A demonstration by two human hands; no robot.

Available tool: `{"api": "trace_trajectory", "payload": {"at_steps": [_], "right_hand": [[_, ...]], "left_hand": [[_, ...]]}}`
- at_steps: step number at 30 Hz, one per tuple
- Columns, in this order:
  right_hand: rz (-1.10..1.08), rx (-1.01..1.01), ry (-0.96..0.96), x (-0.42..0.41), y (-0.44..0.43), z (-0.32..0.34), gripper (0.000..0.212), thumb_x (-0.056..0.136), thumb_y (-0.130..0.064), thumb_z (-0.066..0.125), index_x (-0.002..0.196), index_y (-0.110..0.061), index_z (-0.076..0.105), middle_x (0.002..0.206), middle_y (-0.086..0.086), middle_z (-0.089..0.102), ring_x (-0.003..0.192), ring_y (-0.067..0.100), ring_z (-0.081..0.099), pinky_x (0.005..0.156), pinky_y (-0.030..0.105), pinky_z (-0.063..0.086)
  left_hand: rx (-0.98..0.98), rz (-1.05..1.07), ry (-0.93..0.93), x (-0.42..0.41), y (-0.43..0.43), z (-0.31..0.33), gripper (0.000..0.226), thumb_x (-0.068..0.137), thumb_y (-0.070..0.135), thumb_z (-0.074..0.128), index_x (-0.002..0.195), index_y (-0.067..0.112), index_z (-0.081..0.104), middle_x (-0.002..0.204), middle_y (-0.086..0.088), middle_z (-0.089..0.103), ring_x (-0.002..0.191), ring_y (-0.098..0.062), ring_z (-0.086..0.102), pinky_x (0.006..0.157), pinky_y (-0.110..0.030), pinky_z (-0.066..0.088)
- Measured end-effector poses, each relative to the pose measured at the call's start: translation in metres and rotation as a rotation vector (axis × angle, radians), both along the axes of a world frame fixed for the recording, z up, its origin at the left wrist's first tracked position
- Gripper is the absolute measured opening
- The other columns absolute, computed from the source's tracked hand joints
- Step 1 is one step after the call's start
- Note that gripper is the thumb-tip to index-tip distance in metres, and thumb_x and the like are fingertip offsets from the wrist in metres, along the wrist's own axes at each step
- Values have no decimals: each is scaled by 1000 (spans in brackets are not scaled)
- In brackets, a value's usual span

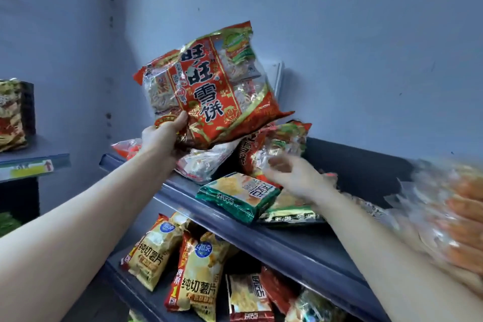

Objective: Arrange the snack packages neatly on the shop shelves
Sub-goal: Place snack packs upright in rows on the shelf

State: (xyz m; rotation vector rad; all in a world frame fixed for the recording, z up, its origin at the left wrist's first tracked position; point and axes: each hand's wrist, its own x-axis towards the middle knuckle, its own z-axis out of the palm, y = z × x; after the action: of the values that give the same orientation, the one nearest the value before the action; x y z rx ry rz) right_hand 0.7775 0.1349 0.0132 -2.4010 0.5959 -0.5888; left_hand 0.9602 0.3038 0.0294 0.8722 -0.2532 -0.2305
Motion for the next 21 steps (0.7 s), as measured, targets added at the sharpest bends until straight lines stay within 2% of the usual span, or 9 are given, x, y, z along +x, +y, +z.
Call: {"api": "trace_trajectory", "payload": {"at_steps": [1,3,7,9,11,14,16,18,21], "right_hand": [[32,-111,211,5,6,-3,71,86,-52,62,143,-16,41,144,4,47,130,22,47,109,34,36],[68,-228,442,15,21,-5,91,80,-66,59,149,-15,30,152,3,37,134,21,41,108,29,34],[71,-296,686,34,27,-2,104,72,-73,61,152,-19,21,156,-2,29,139,21,35,113,31,30],[25,-433,746,40,28,-7,113,65,-78,63,153,-24,18,157,-1,27,140,24,33,113,38,32],[15,-505,659,42,31,-12,103,68,-74,64,151,-28,25,155,-1,32,139,23,35,110,38,34],[47,-461,493,39,33,-19,78,76,-58,69,144,-32,40,148,-6,42,133,17,42,104,30,37],[35,-402,374,36,34,-20,60,78,-48,72,134,-33,54,132,-11,56,114,10,51,89,23,40],[-1,-379,240,31,29,-18,40,80,-36,73,118,-31,66,110,-15,61,97,4,52,79,19,39],[-76,-399,96,16,17,-8,25,79,-25,71,101,-36,70,105,-20,66,98,2,57,84,21,45]], "left_hand": [[-6,-17,17,10,-3,0,37,74,16,82,102,6,59,83,-11,73,77,-28,72,86,-55,53],[10,-45,42,28,-10,0,43,74,18,82,106,4,58,84,-12,72,76,-27,71,85,-51,55],[86,-82,10,50,-18,-4,47,77,16,80,115,0,57,91,-13,71,70,-24,70,56,-32,55],[134,-99,-30,56,-21,-9,47,78,15,79,116,-1,57,88,-12,70,65,-23,69,52,-30,54],[201,-113,-71,60,-24,-15,46,78,15,79,116,1,56,89,-11,70,67,-22,68,60,-33,56],[271,-124,-108,67,-27,-25,56,73,17,83,119,3,53,100,-15,70,75,-27,71,59,-36,58],[304,-135,-113,70,-28,-32,62,69,18,86,119,5,51,104,-16,69,79,-31,72,67,-47,60],[335,-167,-120,74,-30,-40,64,67,18,87,118,5,52,105,-17,69,82,-32,72,73,-49,59],[349,-242,-74,76,-36,-49,60,72,19,84,121,5,53,103,-16,71,81,-32,72,70,-46,60]]}}
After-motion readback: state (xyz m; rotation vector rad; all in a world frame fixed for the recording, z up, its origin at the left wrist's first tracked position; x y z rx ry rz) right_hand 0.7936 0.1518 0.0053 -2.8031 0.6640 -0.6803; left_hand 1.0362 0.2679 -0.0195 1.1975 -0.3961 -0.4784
